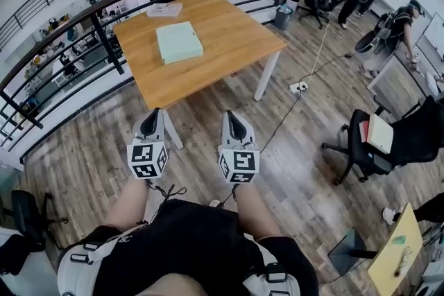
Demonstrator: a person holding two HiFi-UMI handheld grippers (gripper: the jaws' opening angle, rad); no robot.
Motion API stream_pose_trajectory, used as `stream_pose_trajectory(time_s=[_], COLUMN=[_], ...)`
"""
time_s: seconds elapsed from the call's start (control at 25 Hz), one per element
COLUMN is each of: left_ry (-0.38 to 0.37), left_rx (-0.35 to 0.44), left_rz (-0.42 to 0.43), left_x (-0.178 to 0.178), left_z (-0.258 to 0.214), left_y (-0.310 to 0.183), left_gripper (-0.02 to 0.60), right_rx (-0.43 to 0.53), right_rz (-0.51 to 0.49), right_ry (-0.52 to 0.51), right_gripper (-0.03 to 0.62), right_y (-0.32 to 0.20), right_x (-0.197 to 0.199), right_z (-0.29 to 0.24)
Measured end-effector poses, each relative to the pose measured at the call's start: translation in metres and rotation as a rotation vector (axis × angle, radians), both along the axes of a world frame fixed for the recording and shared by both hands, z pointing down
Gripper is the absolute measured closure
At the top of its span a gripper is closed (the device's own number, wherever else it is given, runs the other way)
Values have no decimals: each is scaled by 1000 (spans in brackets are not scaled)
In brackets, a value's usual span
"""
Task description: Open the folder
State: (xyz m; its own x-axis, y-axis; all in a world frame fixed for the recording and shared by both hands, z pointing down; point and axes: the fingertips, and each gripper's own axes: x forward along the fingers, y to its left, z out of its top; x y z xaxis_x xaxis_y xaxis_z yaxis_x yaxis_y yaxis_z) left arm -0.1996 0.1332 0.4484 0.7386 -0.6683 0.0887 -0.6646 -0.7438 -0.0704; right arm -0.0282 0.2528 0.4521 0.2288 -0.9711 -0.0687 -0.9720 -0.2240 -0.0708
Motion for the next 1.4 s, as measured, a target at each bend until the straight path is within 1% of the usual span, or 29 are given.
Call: stream_pose_trajectory(time_s=[0.12,0.32,0.48,0.64,0.96,1.4], left_ry=[3,5,3,5,11,2], left_rx=[-7,-14,-6,-14,-29,-38], left_rz=[1,3,3,-3,-19,-29], left_x=[16,35,54,66,101,158], left_z=[0,0,6,14,23,23], left_y=[4,0,-9,-27,-73,-159], left_gripper=[578,578,578,578,578,578], right_rx=[0,4,-11,-3,-20,-30], right_rz=[7,19,21,21,2,-14], right_ry=[-12,-14,-21,-15,3,2], right_gripper=[589,589,589,589,589,589], right_y=[4,7,-3,-20,-63,-152], right_x=[18,38,57,72,103,162], right_z=[2,2,11,11,15,12])
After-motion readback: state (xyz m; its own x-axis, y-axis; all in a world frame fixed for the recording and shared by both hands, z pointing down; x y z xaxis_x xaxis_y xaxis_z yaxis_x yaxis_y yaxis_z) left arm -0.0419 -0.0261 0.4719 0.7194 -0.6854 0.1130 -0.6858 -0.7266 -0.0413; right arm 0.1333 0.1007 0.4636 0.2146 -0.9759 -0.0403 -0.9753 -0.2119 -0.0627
